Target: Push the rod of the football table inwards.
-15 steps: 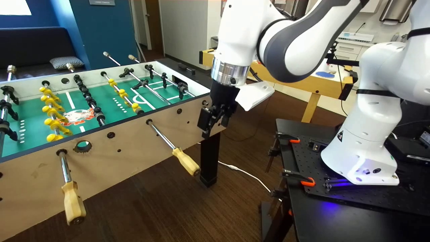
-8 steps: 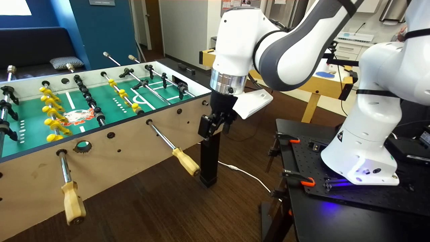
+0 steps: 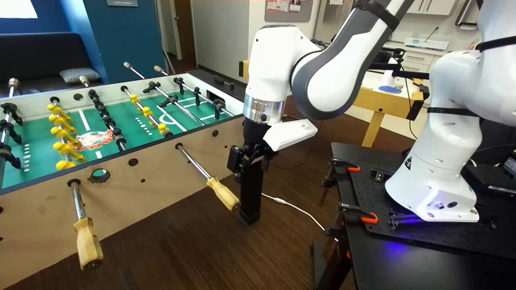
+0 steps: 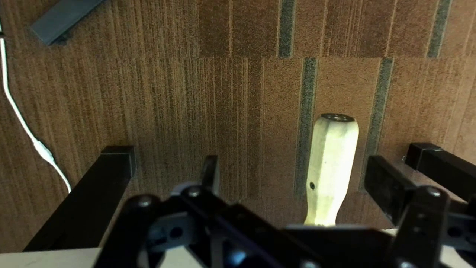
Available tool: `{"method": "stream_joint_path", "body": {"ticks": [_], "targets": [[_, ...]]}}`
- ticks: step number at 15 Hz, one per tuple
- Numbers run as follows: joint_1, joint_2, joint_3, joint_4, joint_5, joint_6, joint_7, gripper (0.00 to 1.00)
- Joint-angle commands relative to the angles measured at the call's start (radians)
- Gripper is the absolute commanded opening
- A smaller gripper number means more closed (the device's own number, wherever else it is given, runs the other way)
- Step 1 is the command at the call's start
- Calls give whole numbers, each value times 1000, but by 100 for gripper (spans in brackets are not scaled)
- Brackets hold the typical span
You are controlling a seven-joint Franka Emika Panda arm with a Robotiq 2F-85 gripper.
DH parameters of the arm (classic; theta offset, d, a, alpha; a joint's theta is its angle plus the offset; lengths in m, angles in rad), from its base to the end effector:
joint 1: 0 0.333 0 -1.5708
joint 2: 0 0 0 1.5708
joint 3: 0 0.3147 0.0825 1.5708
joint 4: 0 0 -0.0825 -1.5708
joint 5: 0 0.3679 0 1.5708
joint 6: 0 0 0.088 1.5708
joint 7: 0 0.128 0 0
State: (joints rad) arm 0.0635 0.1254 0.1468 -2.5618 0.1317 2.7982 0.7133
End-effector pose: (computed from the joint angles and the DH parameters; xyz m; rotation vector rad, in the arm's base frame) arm 0.4490 0.0920 0.2235 -2.8807 0.9335 -0.1038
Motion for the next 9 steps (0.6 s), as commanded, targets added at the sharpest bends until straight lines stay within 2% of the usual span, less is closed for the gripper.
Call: {"method": "stream_joint_path", "body": {"ticks": [1, 5, 9], "targets": [[23, 102, 1, 67, 134, 72, -49, 100], [24, 183, 26, 128, 260, 95, -131, 100], [31, 240, 24, 171, 302, 94, -177, 100]]}}
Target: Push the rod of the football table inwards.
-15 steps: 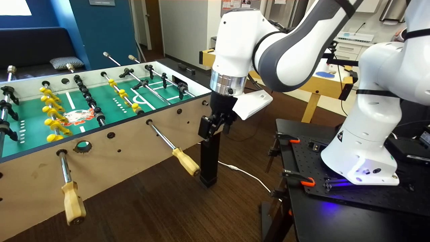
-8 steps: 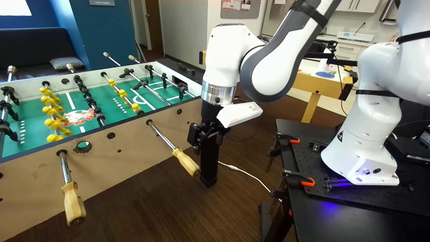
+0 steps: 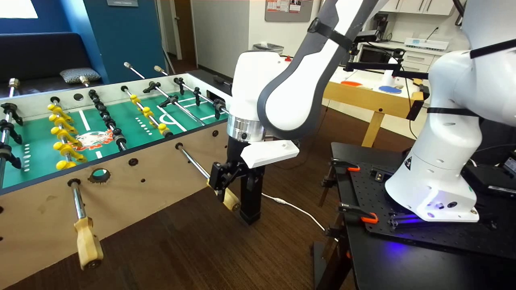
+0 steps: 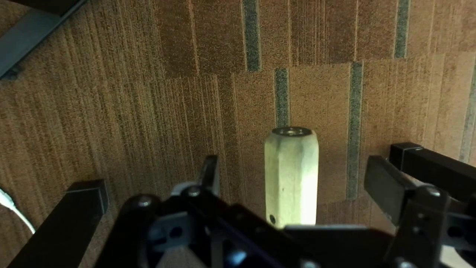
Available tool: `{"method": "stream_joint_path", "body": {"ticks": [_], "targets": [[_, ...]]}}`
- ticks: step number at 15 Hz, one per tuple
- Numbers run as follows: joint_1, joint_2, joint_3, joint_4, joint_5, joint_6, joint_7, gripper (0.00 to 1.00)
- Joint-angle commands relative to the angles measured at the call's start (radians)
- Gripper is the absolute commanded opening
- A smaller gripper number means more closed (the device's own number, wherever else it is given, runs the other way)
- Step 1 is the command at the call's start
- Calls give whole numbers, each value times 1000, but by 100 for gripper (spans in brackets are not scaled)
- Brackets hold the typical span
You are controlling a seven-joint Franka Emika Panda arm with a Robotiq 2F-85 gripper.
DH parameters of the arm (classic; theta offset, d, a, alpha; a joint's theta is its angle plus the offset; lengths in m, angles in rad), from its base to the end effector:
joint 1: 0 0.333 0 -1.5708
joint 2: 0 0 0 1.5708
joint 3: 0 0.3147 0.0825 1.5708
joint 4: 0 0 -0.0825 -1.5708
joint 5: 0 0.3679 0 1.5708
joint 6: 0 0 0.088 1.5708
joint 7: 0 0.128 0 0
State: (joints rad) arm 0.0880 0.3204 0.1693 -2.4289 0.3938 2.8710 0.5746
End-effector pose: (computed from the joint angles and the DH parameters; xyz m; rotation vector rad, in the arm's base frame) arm 0.4818 0.1107 0.1807 -2.7512 1.0089 -0.0473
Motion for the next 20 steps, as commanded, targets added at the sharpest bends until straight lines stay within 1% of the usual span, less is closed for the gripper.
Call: {"method": "stream_joint_path", "body": {"ticks": [1, 3, 4, 5, 7, 8, 12, 13, 17, 20], "targets": [[10, 56, -4, 46, 40, 22, -39, 100], [17, 73, -14, 58, 28, 14, -33, 100], [20, 80, -18, 62, 22, 16, -33, 75], [23, 85, -21, 65, 19, 15, -33, 74], [29, 93, -28, 70, 16, 15, -36, 58], [33, 94, -31, 72, 15, 14, -38, 49], [48, 95, -47, 79, 5, 10, -31, 20], [54, 94, -52, 80, 0, 10, -33, 16], [83, 96, -95, 95, -31, -3, -17, 16], [96, 107, -137, 131, -62, -20, -11, 16]]}}
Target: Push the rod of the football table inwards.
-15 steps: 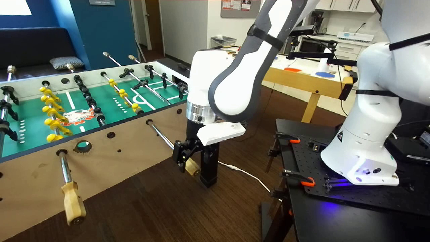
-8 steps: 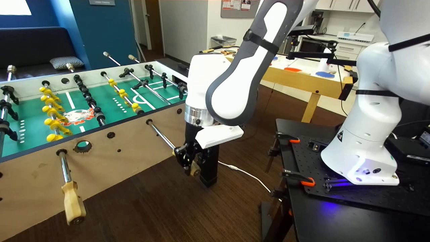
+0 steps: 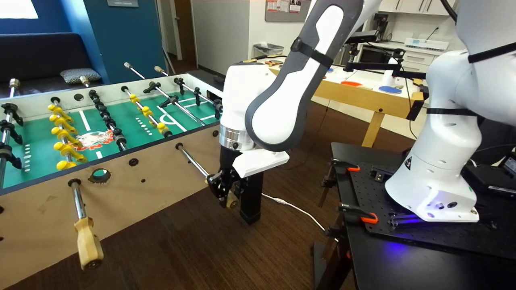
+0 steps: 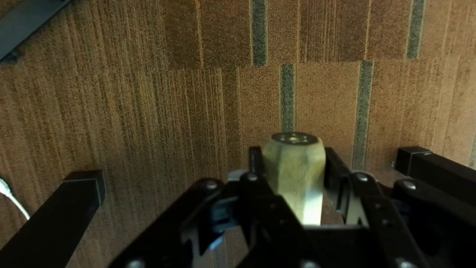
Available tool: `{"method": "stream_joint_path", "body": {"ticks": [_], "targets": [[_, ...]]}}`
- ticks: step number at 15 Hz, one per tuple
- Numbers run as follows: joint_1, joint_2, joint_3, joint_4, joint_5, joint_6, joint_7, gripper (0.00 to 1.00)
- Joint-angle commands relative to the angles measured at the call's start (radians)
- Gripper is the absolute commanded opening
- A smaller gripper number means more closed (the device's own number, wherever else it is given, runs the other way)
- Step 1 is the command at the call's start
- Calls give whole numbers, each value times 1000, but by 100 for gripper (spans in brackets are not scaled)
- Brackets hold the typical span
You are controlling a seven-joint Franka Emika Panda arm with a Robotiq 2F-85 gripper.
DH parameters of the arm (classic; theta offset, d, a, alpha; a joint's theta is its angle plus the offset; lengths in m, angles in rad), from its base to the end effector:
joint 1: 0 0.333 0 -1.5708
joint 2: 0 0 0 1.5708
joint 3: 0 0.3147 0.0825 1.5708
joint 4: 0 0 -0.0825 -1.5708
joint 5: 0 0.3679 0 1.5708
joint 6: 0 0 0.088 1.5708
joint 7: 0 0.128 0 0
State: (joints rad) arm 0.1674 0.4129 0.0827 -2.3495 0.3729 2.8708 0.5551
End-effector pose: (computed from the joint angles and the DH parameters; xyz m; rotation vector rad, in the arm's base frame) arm 0.5009 0.1113 0.1580 -2.7982 0.9714 -0.0522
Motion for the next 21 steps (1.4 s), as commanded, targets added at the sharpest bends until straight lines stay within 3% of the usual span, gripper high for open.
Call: {"method": "stream_joint_path", "body": {"ticks": [1, 13, 21], "targets": [[18, 22, -62, 66, -51, -25, 10, 16], [-3, 171, -169, 345, -149, -149, -4, 16], [-12, 197, -172, 385, -154, -172, -5, 16]]}}
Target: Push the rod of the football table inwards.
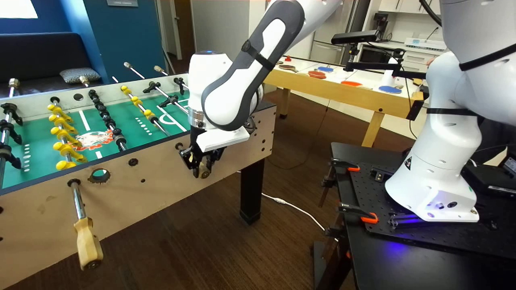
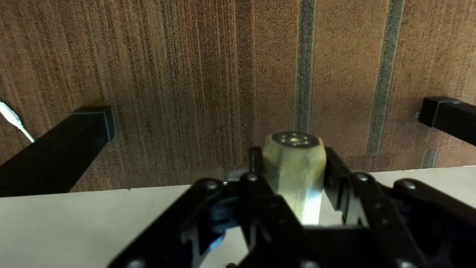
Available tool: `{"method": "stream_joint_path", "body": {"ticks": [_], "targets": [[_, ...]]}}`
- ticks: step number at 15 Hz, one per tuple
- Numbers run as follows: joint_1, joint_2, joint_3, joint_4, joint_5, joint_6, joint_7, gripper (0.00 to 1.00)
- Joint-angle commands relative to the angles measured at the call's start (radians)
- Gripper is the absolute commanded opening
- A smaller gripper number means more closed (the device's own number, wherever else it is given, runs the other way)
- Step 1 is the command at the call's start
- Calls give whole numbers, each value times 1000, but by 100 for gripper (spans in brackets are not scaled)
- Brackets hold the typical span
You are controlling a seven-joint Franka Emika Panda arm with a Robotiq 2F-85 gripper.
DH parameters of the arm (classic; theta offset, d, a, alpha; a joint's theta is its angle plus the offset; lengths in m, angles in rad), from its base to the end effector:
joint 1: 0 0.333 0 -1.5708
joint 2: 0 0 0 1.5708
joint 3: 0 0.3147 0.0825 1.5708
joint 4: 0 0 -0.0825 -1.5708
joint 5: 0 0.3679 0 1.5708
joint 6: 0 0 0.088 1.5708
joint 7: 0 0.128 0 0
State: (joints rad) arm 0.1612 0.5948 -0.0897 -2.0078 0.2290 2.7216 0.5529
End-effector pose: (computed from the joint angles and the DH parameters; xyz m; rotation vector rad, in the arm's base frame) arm 0.6056 0.0375 0.1587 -2.8779 0.9961 -0.1544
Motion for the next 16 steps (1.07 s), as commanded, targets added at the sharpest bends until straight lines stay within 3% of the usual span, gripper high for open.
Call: {"method": "stream_joint_path", "body": {"ticks": [1, 2, 7, 11, 16], "targets": [[-8, 12, 4, 40, -6, -19, -6, 66], [-8, 5, 5, 32, -5, -16, -6, 69], [1, -143, -3, -87, -10, -3, -8, 100], [8, -347, -32, -230, -58, -14, 7, 100], [-37, -562, -19, -350, -135, -49, 19, 100]]}}
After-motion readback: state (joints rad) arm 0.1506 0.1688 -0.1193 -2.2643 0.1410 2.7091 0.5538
